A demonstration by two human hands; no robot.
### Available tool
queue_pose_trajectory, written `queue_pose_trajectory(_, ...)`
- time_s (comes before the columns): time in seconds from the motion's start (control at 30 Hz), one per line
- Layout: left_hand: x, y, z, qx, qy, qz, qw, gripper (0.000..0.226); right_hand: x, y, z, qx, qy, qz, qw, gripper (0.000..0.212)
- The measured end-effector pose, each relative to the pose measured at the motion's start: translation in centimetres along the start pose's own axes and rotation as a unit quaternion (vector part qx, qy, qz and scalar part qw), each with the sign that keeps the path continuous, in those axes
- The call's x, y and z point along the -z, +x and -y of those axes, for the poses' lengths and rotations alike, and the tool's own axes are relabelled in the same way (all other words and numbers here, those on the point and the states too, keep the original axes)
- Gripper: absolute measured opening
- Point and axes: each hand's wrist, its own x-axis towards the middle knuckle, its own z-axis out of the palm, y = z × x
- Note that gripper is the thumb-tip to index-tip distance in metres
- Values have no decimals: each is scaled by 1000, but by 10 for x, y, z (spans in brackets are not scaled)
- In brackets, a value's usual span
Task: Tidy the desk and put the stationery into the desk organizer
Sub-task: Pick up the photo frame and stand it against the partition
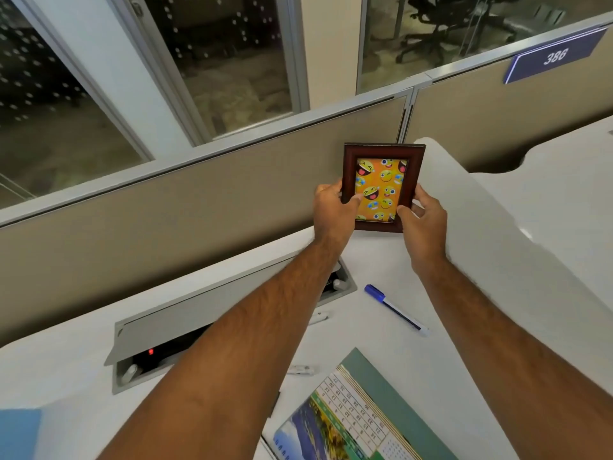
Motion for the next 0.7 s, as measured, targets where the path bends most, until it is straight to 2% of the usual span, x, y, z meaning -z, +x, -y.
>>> queue_pose_trajectory(0.23, -17, 6, 2, 6, -9, 7, 1000, 45, -8, 10, -13, -10, 14, -23, 1000, 55)
queue_pose_trajectory(0.5, -24, 12, 2, 28, 2, 3, 1000, 72, -16, 21, -14, -14, 27, -27, 999, 55)
queue_pose_trajectory(0.7, -25, 12, 4, 37, 7, 9, 999, 72, -19, 24, -19, -22, 17, -30, 999, 56)
